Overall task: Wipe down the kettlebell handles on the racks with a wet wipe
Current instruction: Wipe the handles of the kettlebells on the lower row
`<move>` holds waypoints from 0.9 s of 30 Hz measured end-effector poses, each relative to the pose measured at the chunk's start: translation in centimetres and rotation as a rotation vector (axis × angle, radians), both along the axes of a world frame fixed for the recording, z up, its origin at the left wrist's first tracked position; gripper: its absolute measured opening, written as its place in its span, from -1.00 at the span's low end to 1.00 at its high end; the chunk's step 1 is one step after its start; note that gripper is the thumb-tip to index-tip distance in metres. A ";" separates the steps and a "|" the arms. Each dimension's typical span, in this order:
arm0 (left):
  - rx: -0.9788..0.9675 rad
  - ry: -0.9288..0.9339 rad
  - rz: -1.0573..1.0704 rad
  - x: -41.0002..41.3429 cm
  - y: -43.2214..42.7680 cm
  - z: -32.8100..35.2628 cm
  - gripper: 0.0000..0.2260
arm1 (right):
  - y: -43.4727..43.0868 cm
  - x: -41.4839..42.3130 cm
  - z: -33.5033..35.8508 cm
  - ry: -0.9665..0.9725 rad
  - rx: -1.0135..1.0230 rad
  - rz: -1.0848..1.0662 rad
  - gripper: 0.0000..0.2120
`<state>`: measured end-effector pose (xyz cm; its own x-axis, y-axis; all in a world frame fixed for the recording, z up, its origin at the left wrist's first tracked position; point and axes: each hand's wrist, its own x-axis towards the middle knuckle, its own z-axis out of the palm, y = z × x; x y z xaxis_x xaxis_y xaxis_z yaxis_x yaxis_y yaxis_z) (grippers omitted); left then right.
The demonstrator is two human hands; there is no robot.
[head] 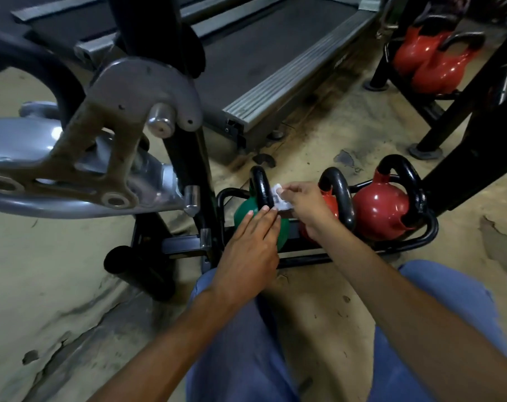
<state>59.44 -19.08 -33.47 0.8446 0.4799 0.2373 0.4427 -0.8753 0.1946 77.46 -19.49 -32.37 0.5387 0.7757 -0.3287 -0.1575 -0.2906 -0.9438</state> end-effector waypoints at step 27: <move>-0.176 0.120 0.130 19.6 -6.0 -0.3 -0.35 | 5.7 15.6 1.6 -1.414 -0.628 1.211 -0.92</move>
